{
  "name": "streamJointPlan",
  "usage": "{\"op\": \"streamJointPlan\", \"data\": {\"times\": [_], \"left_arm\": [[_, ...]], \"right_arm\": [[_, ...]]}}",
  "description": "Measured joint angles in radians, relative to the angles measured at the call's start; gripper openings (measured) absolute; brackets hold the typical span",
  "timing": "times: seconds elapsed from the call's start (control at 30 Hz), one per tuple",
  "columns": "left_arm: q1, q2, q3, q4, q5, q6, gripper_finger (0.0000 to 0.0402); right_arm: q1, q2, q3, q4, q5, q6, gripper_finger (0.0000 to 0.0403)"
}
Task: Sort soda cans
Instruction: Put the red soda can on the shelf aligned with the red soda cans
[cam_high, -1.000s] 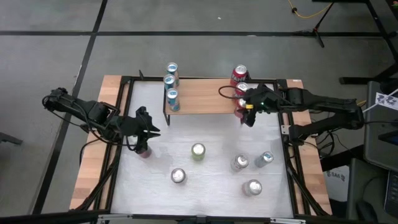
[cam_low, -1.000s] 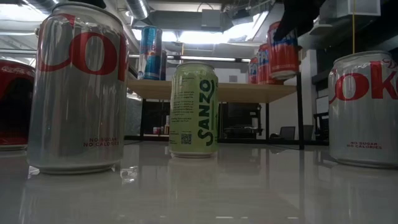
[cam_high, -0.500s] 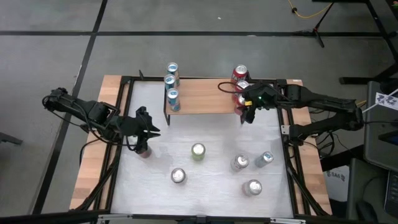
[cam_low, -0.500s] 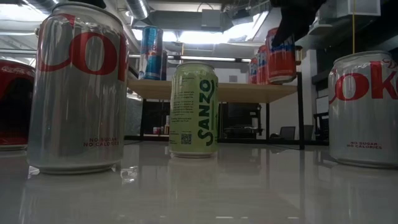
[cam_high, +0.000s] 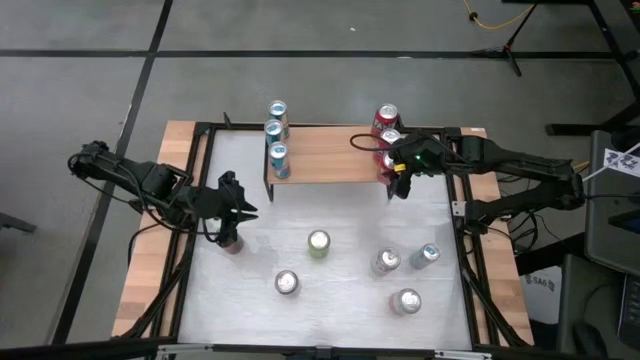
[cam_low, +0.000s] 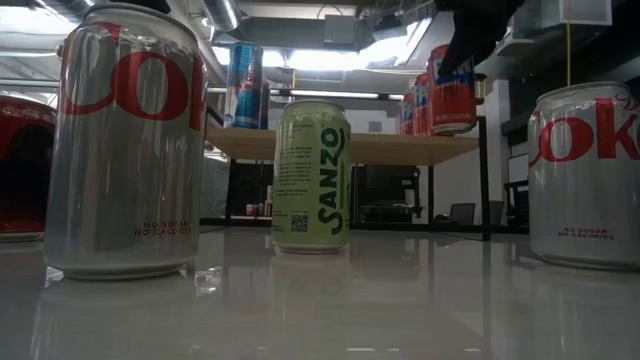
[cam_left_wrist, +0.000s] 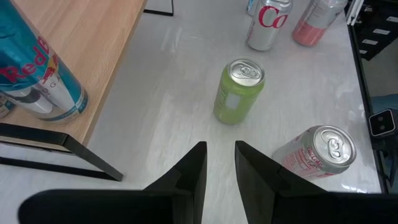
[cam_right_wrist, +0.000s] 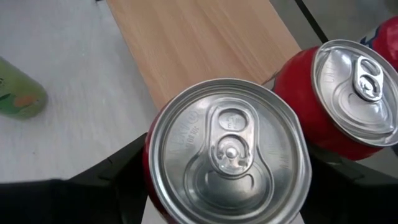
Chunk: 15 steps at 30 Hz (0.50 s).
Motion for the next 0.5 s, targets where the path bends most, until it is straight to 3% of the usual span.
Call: {"op": "streamJointPlan", "data": {"times": [0.5], "left_arm": [[0.0,0.0,0.0,0.0,0.0,0.0,0.0076]], "right_arm": [[0.0,0.0,0.0,0.025,0.02,-0.034,0.0296]]}}
